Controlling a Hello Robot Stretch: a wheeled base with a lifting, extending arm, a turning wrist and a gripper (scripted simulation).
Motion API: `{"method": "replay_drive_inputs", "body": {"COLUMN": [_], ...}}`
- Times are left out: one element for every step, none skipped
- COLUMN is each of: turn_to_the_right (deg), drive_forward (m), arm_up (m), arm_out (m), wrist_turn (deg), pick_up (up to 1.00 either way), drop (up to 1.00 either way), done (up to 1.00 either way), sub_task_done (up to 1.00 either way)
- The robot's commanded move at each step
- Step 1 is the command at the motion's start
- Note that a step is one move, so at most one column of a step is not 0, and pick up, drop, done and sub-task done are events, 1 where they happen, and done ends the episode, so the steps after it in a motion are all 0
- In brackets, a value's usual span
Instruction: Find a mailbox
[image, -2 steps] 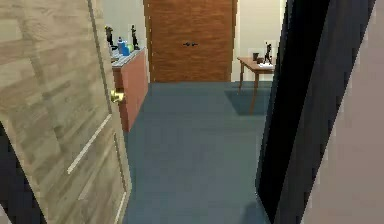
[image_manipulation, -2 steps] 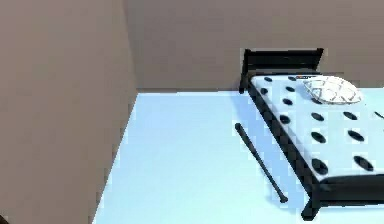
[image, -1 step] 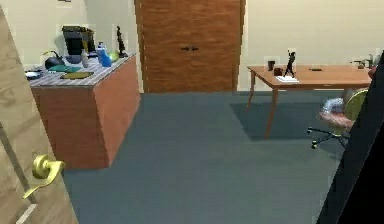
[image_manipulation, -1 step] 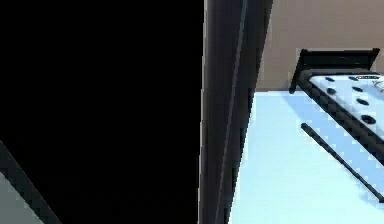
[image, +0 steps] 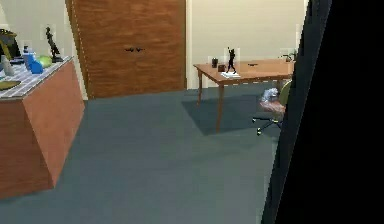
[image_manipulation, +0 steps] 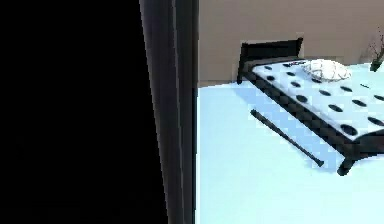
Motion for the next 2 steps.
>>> {"method": "replay_drive_inputs", "body": {"turn_to_the_right": [0.0, -12.0], "drive_forward": [0.75, 0.0], "arm_up": [0.0, 0.0], "arm_out": [0.0, 0.0], "wrist_turn": [0.0, 0.0], "pick_up": [0.0, 0.0], "drop": [0.0, 0.0], "done": [0.0, 0.0], "sub_task_done": [0.0, 0.0]}}
